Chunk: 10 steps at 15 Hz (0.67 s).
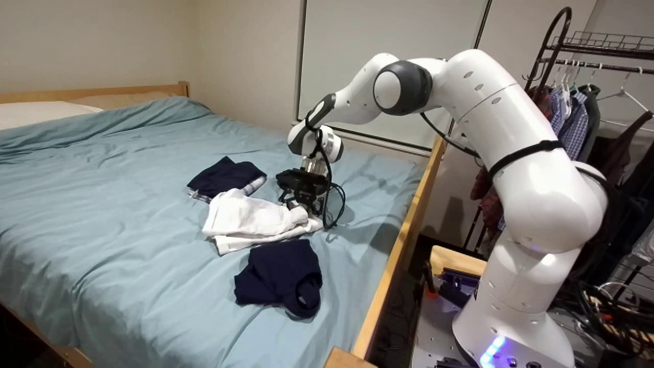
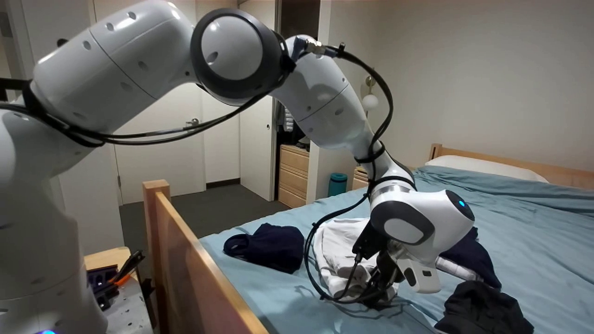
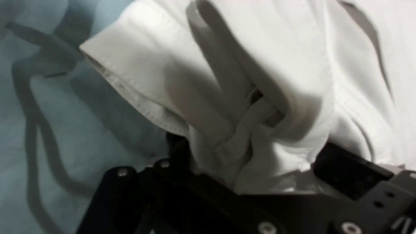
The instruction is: Fold the white object once
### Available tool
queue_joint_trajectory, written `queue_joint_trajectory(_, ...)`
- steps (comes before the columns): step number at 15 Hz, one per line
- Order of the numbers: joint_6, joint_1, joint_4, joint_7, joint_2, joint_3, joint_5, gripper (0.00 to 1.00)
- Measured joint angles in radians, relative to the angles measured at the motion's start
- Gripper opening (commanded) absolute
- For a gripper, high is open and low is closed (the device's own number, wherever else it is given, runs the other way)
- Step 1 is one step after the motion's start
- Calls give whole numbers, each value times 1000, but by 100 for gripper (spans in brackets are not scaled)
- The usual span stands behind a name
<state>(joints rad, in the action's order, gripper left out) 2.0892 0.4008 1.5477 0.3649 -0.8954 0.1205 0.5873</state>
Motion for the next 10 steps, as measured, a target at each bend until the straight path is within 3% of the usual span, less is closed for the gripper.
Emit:
queue_joint_trajectory(6, 0, 2, 6, -19, 7, 4, 16, 100)
queue_joint_trajectory(10, 32, -4, 84, -43, 82, 16, 16, 100)
